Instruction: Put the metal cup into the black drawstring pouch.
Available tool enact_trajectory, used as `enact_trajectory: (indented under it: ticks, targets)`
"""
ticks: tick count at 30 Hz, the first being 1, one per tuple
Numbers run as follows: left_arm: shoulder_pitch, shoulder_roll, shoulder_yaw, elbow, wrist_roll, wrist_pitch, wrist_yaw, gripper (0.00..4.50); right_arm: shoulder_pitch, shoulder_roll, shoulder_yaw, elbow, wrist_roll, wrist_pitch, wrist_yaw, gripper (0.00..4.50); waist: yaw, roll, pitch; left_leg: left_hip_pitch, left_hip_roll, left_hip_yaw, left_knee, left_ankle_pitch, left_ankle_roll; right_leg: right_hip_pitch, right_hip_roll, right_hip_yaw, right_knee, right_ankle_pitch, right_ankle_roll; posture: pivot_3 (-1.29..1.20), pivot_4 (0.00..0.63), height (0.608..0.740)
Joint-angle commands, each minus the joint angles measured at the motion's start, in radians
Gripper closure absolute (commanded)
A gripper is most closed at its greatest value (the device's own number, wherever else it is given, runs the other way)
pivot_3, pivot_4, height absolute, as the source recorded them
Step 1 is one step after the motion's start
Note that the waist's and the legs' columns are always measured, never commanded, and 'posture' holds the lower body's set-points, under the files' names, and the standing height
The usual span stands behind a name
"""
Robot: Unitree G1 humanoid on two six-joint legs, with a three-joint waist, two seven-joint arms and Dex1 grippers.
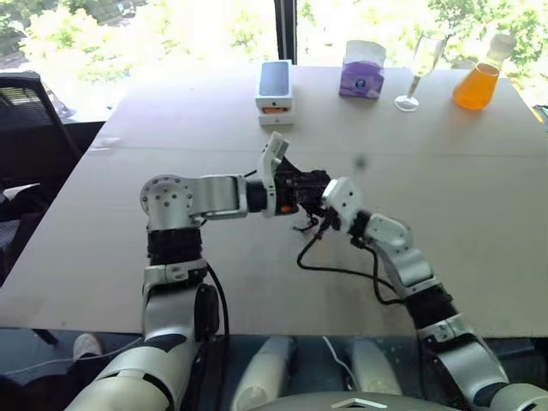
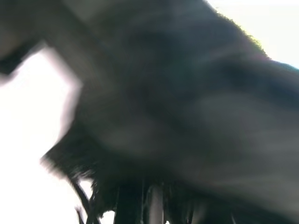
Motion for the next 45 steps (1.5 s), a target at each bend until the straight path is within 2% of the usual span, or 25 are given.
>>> enact_trajectory:
  ticks: [1,4,8,14,19,23,27,30,31,32,33,35,40,41,43,44,45]
  targets:
    - [-0.084,-0.065,-0.050,0.017,0.040,-0.047,-0.064,4.50,-0.047,0.001,0.100,-0.020,-0.082,-0.060,0.044,4.46,-0.005,0.000,0.000,0.000,0.000,0.000,0.000,0.000,0.000,0.000,0.000,0.000,0.000,0.000,0.000,0.00,0.150,0.740]
    - [-0.114,-0.074,-0.057,0.040,0.103,-0.070,-0.105,4.50,-0.067,0.020,0.073,0.017,-0.078,-0.046,0.016,4.46,-0.012,0.000,0.000,0.000,0.002,0.003,-0.001,0.000,0.000,-0.001,-0.001,0.001,0.001,0.001,-0.001,0.00,0.150,0.740]
    - [-0.086,-0.038,-0.049,-0.008,0.142,-0.050,-0.156,4.50,-0.031,0.070,-0.017,0.007,0.021,0.042,-0.029,4.46,-0.013,0.000,0.000,0.001,0.004,0.003,-0.003,0.000,-0.001,-0.001,-0.001,0.004,0.000,0.001,-0.002,0.00,0.150,0.740]
    - [-0.031,0.016,-0.027,-0.041,0.197,-0.055,-0.196,4.50,0.036,0.042,-0.029,-0.034,0.035,0.068,-0.015,4.46,-0.005,0.000,0.000,0.001,0.004,0.003,-0.003,0.000,-0.001,-0.002,0.000,0.005,-0.001,0.001,-0.002,0.00,0.150,0.740]
    - [-0.029,-0.028,0.013,-0.040,0.204,-0.064,-0.174,4.50,0.019,0.066,-0.040,-0.024,0.036,0.101,-0.057,4.46,-0.006,0.000,0.000,0.001,0.004,0.003,-0.003,0.000,-0.001,-0.002,0.000,0.005,0.000,0.001,-0.002,0.00,0.150,0.740]
    - [0.023,-0.087,0.026,-0.070,0.206,-0.048,-0.140,4.50,-0.006,0.083,-0.016,-0.018,-0.023,0.180,-0.119,4.46,-0.008,0.000,0.000,0.001,0.004,0.004,-0.003,0.000,-0.001,-0.002,-0.001,0.005,0.000,0.001,-0.002,0.00,0.150,0.740]
    - [0.049,-0.137,0.032,-0.097,0.226,-0.059,-0.115,4.50,-0.033,0.062,0.012,0.006,-0.053,0.183,-0.097,4.46,-0.006,0.000,0.000,0.001,0.004,0.004,-0.003,0.000,-0.001,-0.002,-0.001,0.006,0.000,0.001,-0.002,0.00,0.150,0.740]
    - [0.050,-0.140,0.039,-0.095,0.250,-0.071,-0.116,4.50,-0.044,0.054,0.002,0.018,-0.058,0.182,-0.109,4.46,-0.005,0.000,0.000,0.002,0.004,0.004,-0.003,0.000,-0.001,-0.001,0.000,0.006,0.000,0.002,-0.002,0.00,0.150,0.740]
    - [0.050,-0.138,0.042,-0.093,0.255,-0.072,-0.118,4.50,-0.046,0.049,0.002,0.019,-0.063,0.177,-0.112,3.77,-0.005,0.000,0.000,0.003,0.004,0.004,-0.003,0.000,-0.001,-0.001,0.000,0.006,0.000,0.002,-0.002,0.00,0.150,0.740]
    - [0.050,-0.136,0.046,-0.092,0.257,-0.071,-0.120,4.50,-0.047,0.045,0.002,0.020,-0.069,0.173,-0.117,3.64,-0.005,0.000,0.000,0.003,0.004,0.004,-0.003,0.000,-0.001,-0.001,0.000,0.006,0.000,0.002,-0.002,0.00,0.150,0.740]
    - [0.051,-0.136,0.048,-0.093,0.260,-0.069,-0.120,4.50,-0.047,0.043,0.001,0.020,-0.077,0.166,-0.127,3.13,-0.005,0.000,0.000,0.003,0.004,0.004,-0.003,0.000,-0.001,-0.001,0.000,0.006,0.000,0.003,-0.002,0.00,0.150,0.740]
    - [0.053,-0.139,0.052,-0.096,0.267,-0.066,-0.124,4.50,-0.046,0.043,-0.003,0.020,-0.074,0.170,-0.124,2.53,-0.006,0.000,0.000,0.002,0.004,0.004,-0.003,0.000,-0.001,-0.002,0.000,0.006,0.000,0.003,-0.002,0.00,0.150,0.740]
    - [0.056,-0.148,0.058,-0.101,0.276,-0.065,-0.122,4.50,-0.030,0.045,-0.012,-0.001,-0.049,0.197,-0.105,2.53,-0.006,0.000,0.000,0.001,0.004,0.004,-0.004,0.000,-0.001,-0.002,0.000,0.006,-0.001,0.003,-0.002,0.00,0.150,0.740]
    - [0.057,-0.149,0.060,-0.101,0.278,-0.064,-0.121,4.50,-0.027,0.041,-0.009,-0.010,-0.053,0.196,-0.104,3.12,-0.006,0.000,0.000,0.001,0.004,0.004,-0.004,0.000,-0.001,-0.002,0.000,0.006,-0.001,0.003,-0.002,0.00,0.150,0.740]
    - [0.056,-0.149,0.064,-0.099,0.283,-0.065,-0.123,4.50,-0.025,0.034,-0.003,-0.024,-0.061,0.196,-0.105,3.86,-0.005,0.000,0.000,0.001,0.004,0.004,-0.004,0.000,-0.001,-0.002,0.000,0.006,-0.001,0.003,-0.002,0.00,0.150,0.740]
    - [0.056,-0.147,0.065,-0.096,0.288,-0.067,-0.124,4.50,-0.022,0.030,-0.001,-0.037,-0.068,0.197,-0.111,4.48,-0.005,0.000,0.000,0.001,0.004,0.004,-0.004,0.000,-0.001,-0.002,0.000,0.006,-0.001,0.003,-0.002,0.00,0.150,0.740]
    - [0.056,-0.142,0.064,-0.091,0.295,-0.071,-0.127,4.50,-0.019,0.026,0.000,-0.053,-0.073,0.201,-0.114,4.48,-0.005,0.000,0.000,0.001,0.004,0.004,-0.004,0.000,-0.001,-0.002,0.000,0.006,-0.001,0.003,-0.002,0.00,0.150,0.740]
